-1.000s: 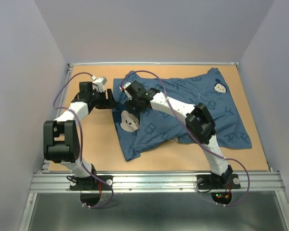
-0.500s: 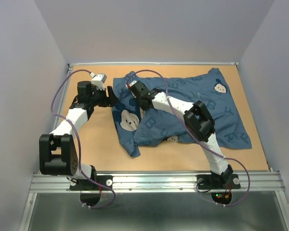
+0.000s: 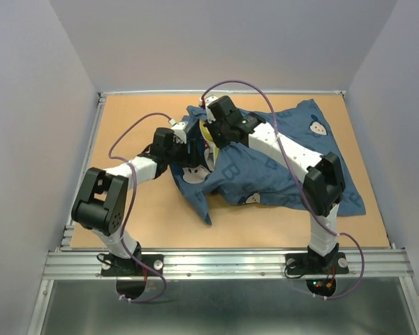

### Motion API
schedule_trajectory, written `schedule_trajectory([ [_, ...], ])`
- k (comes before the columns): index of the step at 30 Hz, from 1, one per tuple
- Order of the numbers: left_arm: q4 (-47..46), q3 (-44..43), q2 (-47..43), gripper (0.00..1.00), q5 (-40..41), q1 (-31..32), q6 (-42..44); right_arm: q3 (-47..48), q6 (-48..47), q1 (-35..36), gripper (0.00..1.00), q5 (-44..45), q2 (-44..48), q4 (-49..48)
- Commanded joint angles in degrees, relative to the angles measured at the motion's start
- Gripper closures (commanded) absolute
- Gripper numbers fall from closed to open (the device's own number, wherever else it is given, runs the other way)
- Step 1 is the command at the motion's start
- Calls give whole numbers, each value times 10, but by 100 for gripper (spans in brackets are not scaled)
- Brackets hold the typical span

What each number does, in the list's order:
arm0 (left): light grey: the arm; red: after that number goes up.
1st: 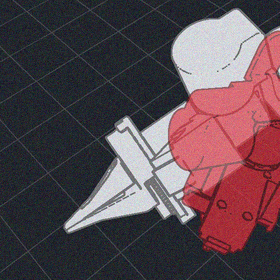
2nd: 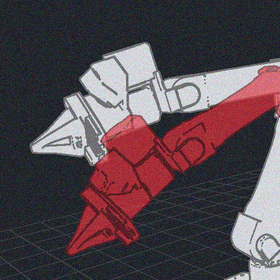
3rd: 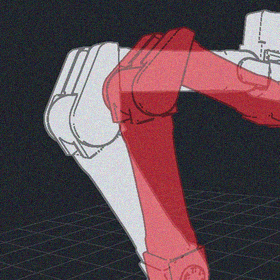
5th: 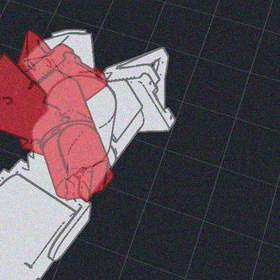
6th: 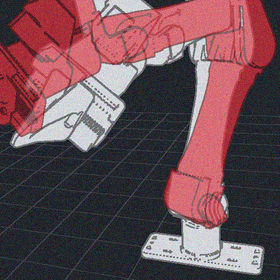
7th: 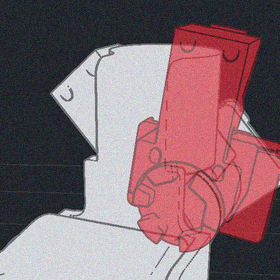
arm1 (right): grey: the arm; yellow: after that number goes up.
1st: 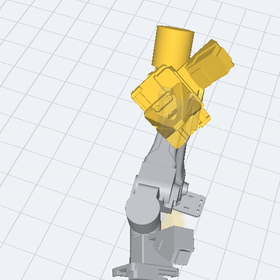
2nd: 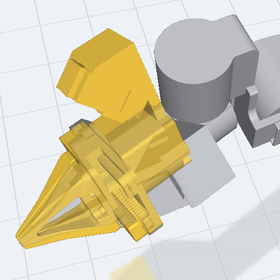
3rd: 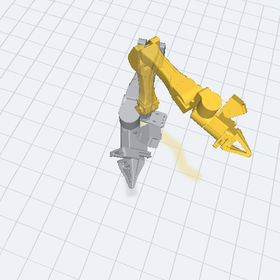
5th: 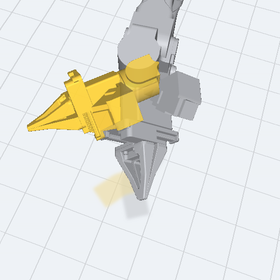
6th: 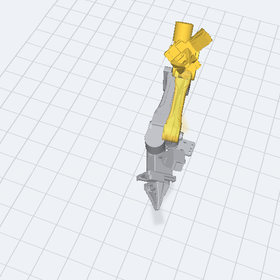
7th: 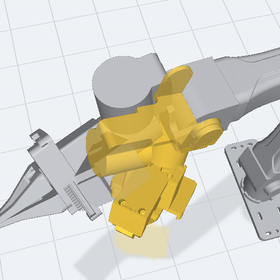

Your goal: Put the pillow into the pillowcase

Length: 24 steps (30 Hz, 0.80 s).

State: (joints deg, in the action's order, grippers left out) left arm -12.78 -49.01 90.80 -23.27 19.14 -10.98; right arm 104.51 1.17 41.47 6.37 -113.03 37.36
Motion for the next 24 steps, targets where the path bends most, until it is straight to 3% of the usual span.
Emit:
schedule_trajectory([
  [1, -73, -33, 41, 28, 52, 17, -51, -28, 37, -3, 100, -33, 26, -10],
  [9, -133, -84, 147, 27, 104, 64, -96, -29, 64, -17, 99, -59, 33, -8],
  [15, -128, -117, 212, 31, 150, 78, -106, -25, 88, -26, 99, -104, 47, -6],
  [17, -92, -138, 229, 39, 196, 82, -91, -27, 95, -29, 99, -112, 54, -5],
  [22, -52, -126, 210, 83, 256, 65, -52, -54, 97, -43, 100, -116, 77, -3],
  [24, -31, -115, 196, 90, 258, 36, -35, -72, 94, -54, 99, -117, 83, -2],
])
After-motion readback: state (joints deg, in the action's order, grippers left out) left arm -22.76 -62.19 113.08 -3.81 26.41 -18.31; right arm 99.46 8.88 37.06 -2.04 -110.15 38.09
